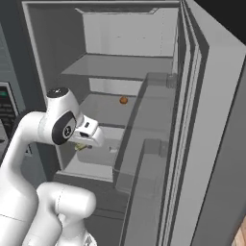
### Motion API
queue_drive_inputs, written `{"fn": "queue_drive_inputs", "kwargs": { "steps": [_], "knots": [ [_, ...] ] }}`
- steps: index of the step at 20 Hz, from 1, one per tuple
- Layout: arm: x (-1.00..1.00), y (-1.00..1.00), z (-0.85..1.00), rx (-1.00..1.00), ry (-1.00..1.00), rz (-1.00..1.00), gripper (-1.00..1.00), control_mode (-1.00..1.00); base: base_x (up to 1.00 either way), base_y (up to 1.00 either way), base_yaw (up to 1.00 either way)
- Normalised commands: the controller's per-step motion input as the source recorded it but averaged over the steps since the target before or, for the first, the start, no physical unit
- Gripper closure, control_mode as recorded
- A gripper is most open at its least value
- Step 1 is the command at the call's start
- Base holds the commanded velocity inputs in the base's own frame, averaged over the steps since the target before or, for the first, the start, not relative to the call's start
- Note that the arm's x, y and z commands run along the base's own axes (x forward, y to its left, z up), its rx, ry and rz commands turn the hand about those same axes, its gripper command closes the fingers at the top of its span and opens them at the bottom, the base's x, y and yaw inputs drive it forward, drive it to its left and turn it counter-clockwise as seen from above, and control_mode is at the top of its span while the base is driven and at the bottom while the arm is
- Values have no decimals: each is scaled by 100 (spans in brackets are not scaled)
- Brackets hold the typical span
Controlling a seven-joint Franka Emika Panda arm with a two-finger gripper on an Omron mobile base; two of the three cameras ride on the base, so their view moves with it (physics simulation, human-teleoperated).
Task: Pick the egg and butter from the fridge and place them by the bowl for mixing.
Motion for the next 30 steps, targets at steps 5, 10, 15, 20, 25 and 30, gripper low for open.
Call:
{"fn": "queue_drive_inputs", "kwargs": {
  "steps": [5,10,15,20,25,30],
  "knots": [
    [0,0,0,0,0,0,100,100,-31,70,24],
    [0,0,0,0,0,0,100,100,6,74,65],
    [0,0,0,0,0,0,100,100,-8,80,52],
    [0,0,0,0,0,0,100,100,-28,80,60],
    [0,0,0,0,0,0,100,100,-7,52,71],
    [0,0,0,0,0,0,100,100,-3,11,76]
  ]
}}
